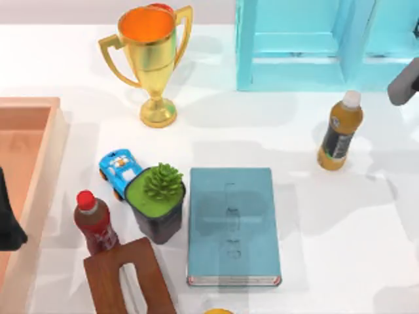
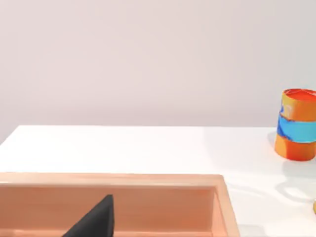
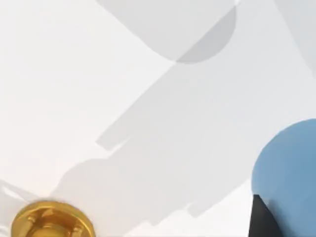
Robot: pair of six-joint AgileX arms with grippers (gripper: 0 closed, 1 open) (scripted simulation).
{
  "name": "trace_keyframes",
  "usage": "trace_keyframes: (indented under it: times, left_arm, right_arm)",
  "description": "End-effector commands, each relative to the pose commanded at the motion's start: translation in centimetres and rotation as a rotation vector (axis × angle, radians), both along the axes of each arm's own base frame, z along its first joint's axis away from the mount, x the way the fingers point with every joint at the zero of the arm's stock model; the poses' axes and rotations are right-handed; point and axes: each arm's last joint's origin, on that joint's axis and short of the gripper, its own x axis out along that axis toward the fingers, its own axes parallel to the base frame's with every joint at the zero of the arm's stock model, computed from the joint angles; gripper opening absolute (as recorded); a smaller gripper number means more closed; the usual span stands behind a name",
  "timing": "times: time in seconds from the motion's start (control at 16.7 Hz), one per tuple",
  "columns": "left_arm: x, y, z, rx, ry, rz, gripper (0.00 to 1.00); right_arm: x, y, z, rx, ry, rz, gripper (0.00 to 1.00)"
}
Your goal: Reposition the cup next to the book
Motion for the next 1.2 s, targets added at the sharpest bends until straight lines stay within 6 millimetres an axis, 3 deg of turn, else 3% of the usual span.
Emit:
trace_keyframes:
  times: [0.3, 0.6, 0.9, 1.2]
  left_arm:
    - [0.0, 0.0, 0.0, 0.000, 0.000, 0.000, 1.00]
    - [0.0, 0.0, 0.0, 0.000, 0.000, 0.000, 1.00]
    - [0.0, 0.0, 0.0, 0.000, 0.000, 0.000, 1.00]
    - [0.0, 0.0, 0.0, 0.000, 0.000, 0.000, 1.00]
  right_arm:
    - [-2.7, 9.3, 0.8, -0.041, 0.021, -0.424, 0.00]
    - [-6.5, 16.1, 1.9, -0.059, -0.027, -0.712, 0.00]
    - [-9.4, 19.4, 3.0, -0.039, -0.079, -0.835, 0.00]
    - [-9.8, 19.8, 3.2, -0.036, -0.085, -0.846, 0.00]
